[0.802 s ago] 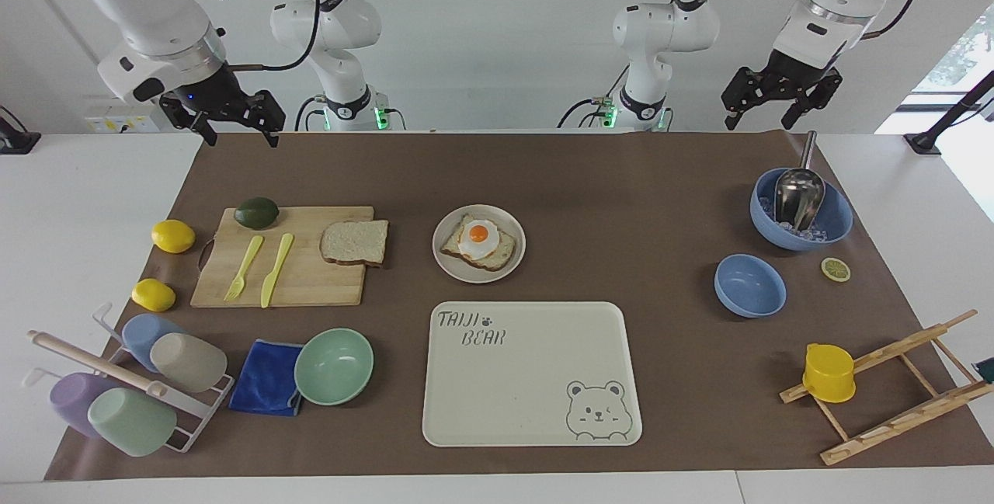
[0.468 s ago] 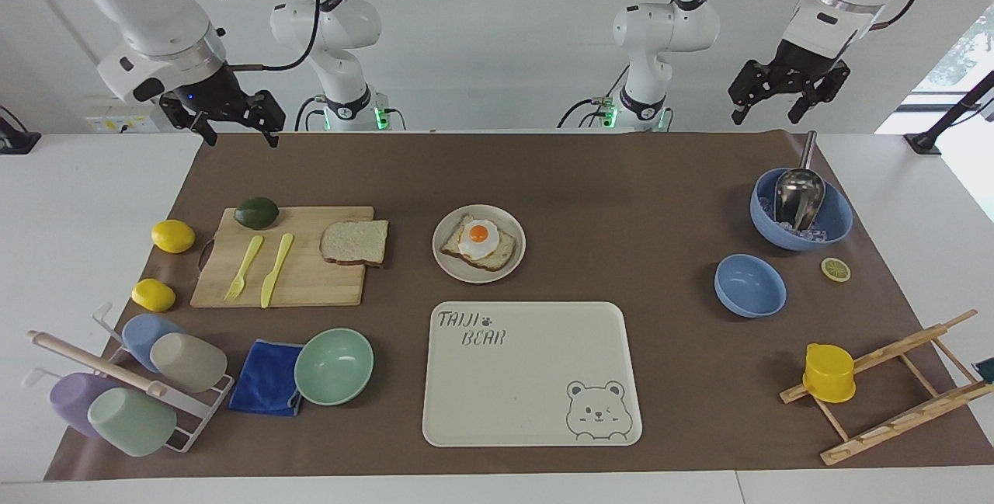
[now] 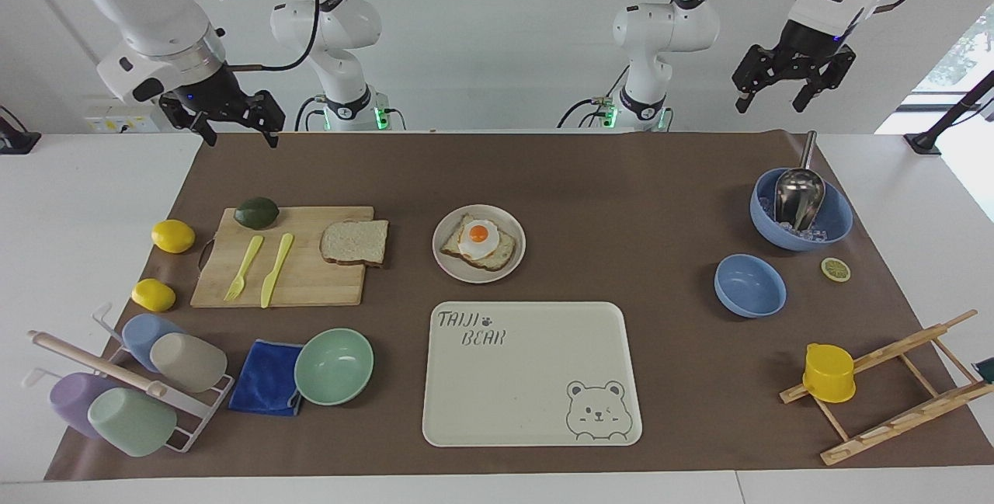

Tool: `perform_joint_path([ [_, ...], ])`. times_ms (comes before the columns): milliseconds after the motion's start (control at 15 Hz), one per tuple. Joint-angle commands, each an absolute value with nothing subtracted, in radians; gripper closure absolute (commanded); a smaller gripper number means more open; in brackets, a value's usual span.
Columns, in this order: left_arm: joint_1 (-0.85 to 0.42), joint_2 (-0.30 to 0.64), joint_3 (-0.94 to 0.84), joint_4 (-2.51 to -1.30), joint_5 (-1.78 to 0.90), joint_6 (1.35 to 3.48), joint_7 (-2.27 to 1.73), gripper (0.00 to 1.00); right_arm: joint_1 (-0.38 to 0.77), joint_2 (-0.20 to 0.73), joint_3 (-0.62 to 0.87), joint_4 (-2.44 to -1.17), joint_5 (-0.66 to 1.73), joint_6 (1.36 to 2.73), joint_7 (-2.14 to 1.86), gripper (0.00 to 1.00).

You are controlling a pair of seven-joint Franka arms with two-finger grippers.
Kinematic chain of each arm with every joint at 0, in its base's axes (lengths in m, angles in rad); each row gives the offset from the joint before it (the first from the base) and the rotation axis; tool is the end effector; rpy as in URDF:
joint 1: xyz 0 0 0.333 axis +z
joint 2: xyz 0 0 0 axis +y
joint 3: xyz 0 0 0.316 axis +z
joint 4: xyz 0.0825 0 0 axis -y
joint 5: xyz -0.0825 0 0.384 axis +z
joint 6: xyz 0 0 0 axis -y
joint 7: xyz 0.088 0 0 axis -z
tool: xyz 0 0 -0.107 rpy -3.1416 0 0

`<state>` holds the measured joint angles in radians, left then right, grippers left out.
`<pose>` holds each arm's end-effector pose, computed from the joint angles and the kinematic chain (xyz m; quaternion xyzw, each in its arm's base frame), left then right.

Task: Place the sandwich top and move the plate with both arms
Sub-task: 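Reach the right gripper toward the bread slice on the cutting board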

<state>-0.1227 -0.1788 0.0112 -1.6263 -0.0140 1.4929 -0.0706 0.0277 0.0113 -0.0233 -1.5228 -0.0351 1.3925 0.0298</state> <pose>0.4855 -0.0553 0.6848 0.9995 -0.0212 0.0219 0.0100 0.5388 -0.0018 0.6263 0.9972 -0.0146 -0.0704 0.0188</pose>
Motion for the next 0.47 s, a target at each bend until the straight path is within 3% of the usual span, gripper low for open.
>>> perform_joint_path([
  [0,-0.123,-0.196,0.014,-1.631,-0.021,1.482,-0.063,0.0,0.015,0.003,0.009,-1.54,-0.038,1.405,-0.005,0.0],
  [267,-0.123,-0.195,0.015,-1.631,-0.021,1.482,-0.063,0.0,0.032,0.02,0.089,-1.577,-0.132,1.436,0.09,0.0],
  [401,-0.123,-0.195,0.015,-1.631,-0.021,1.482,-0.063,0.0,0.11,0.07,0.097,-1.583,-0.196,1.442,0.184,0.0],
])
